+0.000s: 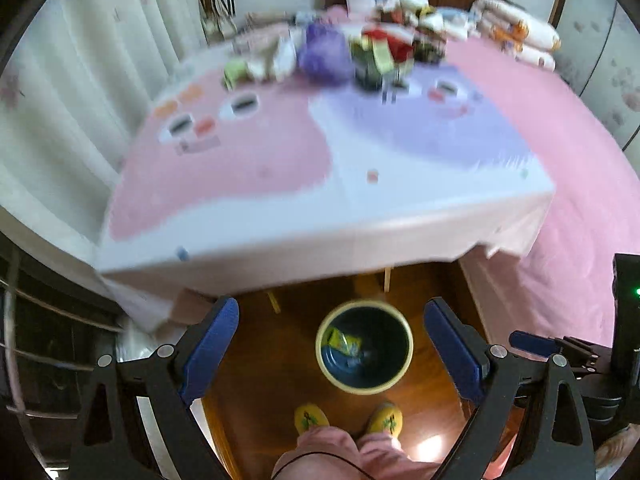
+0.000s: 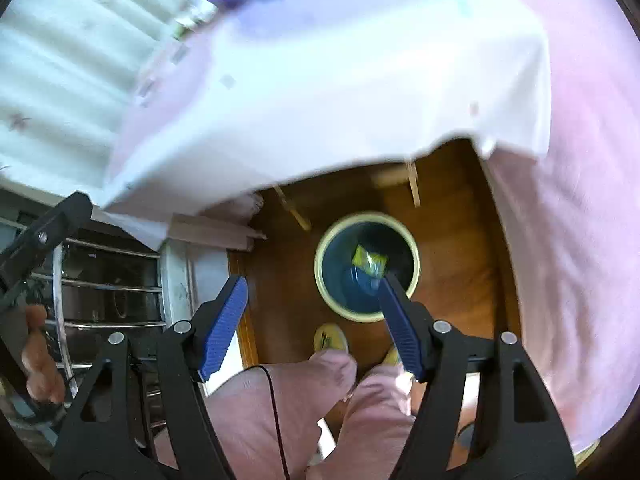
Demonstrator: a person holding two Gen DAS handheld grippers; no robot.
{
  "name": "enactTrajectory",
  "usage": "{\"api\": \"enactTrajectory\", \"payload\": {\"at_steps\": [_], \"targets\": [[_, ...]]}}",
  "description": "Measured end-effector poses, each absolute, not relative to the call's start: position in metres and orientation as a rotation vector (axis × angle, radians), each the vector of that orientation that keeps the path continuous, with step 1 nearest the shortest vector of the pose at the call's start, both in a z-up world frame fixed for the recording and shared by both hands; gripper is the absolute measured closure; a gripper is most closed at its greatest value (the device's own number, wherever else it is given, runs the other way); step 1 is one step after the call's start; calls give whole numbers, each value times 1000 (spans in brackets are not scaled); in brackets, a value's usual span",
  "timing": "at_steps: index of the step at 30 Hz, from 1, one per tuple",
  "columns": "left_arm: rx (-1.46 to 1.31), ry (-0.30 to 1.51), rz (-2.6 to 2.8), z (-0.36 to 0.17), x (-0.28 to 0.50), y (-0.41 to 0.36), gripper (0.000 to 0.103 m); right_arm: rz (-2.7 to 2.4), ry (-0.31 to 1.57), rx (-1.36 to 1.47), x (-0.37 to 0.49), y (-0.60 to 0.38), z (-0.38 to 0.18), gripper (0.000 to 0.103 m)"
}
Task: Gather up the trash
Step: 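Move both tools back up toward the table trash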
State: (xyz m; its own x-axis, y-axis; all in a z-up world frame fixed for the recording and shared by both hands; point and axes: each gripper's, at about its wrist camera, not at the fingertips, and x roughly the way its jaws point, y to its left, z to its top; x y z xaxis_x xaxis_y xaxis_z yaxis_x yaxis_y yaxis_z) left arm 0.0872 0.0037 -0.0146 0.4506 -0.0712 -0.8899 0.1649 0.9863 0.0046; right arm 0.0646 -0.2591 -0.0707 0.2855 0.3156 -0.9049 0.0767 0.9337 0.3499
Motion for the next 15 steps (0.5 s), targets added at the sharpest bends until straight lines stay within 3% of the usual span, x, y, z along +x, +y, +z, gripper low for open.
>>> {"api": "enactTrajectory", "payload": {"at_steps": [7,15], "targets": [[59,1021,-130,57,87,9,8,228,1082,147,74,-247,20,37],[34,961,-148,109,106,10,8,275,947,67,108,-229,79,37]]}}
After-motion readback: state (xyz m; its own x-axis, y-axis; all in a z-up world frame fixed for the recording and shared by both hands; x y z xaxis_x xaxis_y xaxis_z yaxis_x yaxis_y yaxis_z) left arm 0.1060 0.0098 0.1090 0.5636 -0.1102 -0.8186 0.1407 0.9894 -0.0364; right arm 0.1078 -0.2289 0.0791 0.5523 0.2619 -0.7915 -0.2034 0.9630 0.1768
